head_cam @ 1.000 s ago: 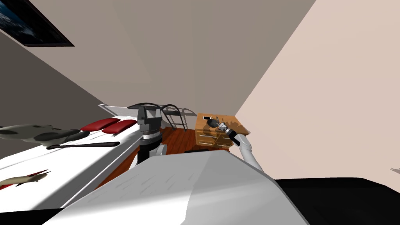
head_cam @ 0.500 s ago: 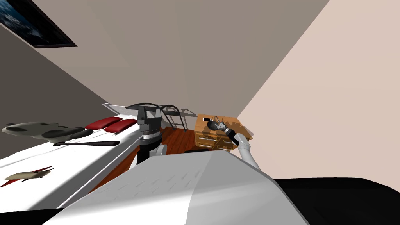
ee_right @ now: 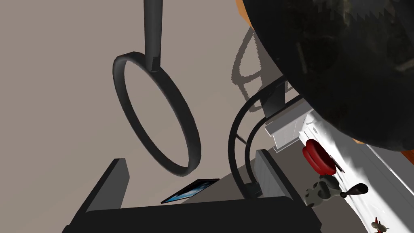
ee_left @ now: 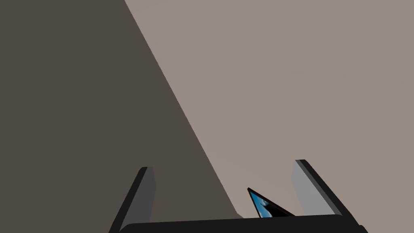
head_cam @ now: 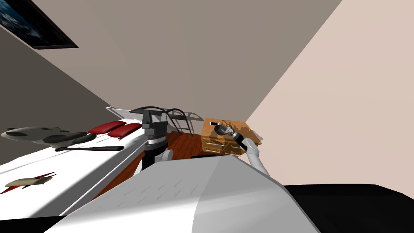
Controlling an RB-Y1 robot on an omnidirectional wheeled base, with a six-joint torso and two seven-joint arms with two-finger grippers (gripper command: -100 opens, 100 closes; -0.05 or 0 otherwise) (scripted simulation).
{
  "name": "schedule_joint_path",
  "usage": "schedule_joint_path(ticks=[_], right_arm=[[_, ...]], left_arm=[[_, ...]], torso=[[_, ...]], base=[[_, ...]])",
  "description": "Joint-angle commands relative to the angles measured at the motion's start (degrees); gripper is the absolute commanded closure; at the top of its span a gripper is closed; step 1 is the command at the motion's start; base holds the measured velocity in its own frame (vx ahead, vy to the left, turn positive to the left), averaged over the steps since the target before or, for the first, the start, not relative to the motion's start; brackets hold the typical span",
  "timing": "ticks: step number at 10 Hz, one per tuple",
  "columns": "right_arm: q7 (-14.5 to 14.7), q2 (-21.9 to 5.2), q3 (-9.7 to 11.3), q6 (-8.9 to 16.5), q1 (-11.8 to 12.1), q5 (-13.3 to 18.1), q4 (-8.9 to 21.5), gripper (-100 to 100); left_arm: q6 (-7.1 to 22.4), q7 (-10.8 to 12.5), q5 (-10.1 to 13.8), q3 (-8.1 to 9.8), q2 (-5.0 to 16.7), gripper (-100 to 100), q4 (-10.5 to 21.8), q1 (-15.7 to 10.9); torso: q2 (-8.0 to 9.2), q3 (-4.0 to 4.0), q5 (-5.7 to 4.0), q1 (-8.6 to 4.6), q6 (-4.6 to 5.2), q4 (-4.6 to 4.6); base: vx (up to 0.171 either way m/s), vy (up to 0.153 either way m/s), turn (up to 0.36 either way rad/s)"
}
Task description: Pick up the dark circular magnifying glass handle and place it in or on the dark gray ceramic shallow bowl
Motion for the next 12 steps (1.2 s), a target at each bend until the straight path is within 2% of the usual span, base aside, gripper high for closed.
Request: schedule_joint_path(ticks=[1, 9, 10, 11, 12], right_arm=[[-1.98, -1.63, -0.13, 0.34, -0.64, -0.12, -0.4, -100], [-9.92, -8.13, -0.64, 1.69, -3.21, -0.59, -2.0, -100], [-8.88, -7.63, -0.67, 1.35, -3.19, -0.65, -1.45, -100], [-9.17, -7.72, -0.67, 1.42, -3.23, -0.65, -1.5, 0], [-9.14, -7.71, -0.67, 1.41, -3.22, -0.65, -1.5, 0]], left_arm=[[0.0, 0.0, 0.0, 0.0, 0.0, 0, 0.0, 0.0], [0.0, 0.0, 0.0, 0.0, 0.0, 0, 0.0, 0.0], [0.0, 0.0, 0.0, 0.0, 0.0, 0, 0.0, 0.0], [0.0, 0.0, 0.0, 0.0, 0.0, 0, 0.0, 0.0], [0.0, 0.0, 0.0, 0.0, 0.0, 0, 0.0, 0.0]], torso=[[0.0, 0.0, 0.0, 0.0, 0.0, 0.0], [0.09, 0.06, 0.03, 0.11, 0.0, 0.02], [0.1, 0.06, 0.03, 0.12, 0.0, 0.02], [0.07, 0.04, 0.01, 0.07, 0.0, 0.01], [0.03, 0.02, 0.0, 0.02, 0.0, 0.01]], base=[[-0.017, 0.021, 0.012], [-0.03, 0.035, 0.008], [-0.013, 0.014, -0.001], [0.0, 0.0, 0.0], [0.0, 0.0, 0.0]])
